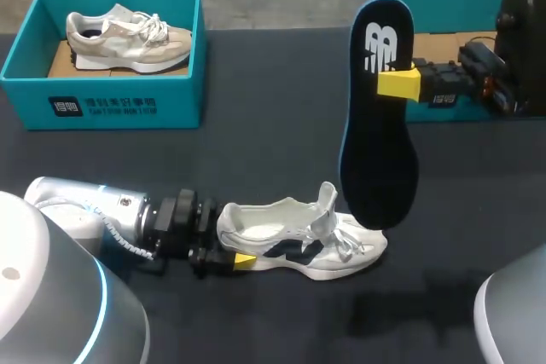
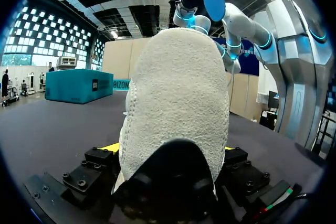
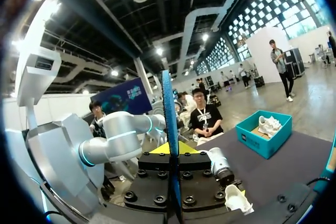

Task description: Take the shoe out of the shoebox, open the shoe tongue, remove and reinsert the insole, then place the shoe into the shoebox

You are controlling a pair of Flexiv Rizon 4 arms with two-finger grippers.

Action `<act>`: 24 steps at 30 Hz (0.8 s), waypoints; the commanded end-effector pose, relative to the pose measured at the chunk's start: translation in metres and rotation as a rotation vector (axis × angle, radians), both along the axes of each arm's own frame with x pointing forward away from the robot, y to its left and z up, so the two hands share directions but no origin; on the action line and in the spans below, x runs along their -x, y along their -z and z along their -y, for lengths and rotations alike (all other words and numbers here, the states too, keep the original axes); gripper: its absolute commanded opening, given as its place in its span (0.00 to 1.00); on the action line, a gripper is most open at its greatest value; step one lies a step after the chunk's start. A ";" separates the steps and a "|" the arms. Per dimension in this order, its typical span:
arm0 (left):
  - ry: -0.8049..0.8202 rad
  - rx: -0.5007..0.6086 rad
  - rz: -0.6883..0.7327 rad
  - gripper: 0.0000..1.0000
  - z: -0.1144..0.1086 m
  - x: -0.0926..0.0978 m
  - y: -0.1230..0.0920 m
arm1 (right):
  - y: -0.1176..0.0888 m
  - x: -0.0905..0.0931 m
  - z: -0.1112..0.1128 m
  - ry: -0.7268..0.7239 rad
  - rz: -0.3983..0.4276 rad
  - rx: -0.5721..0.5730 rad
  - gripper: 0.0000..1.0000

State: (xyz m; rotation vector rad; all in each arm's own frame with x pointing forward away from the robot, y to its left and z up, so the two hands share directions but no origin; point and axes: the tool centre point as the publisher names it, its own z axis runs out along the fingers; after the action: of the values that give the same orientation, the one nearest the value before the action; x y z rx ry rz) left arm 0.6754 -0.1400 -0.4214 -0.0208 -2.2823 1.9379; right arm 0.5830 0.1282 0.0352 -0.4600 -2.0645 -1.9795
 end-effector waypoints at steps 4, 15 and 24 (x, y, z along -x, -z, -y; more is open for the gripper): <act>0.001 0.000 0.000 0.00 0.001 0.000 0.002 | 0.005 0.004 0.000 0.017 -0.062 0.003 0.00; 0.001 0.000 0.000 0.00 0.001 0.000 0.002 | 0.009 0.009 0.003 0.022 -0.090 0.013 0.00; 0.005 0.017 0.006 1.00 0.001 0.000 0.000 | 0.009 0.009 0.003 0.022 -0.090 0.013 0.00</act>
State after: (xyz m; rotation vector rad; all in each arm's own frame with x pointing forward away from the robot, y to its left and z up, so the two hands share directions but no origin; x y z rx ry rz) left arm 0.6753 -0.1407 -0.4201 -0.0280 -2.2729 1.9545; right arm 0.5761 0.1244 0.0277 -0.5618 -2.0292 -1.9198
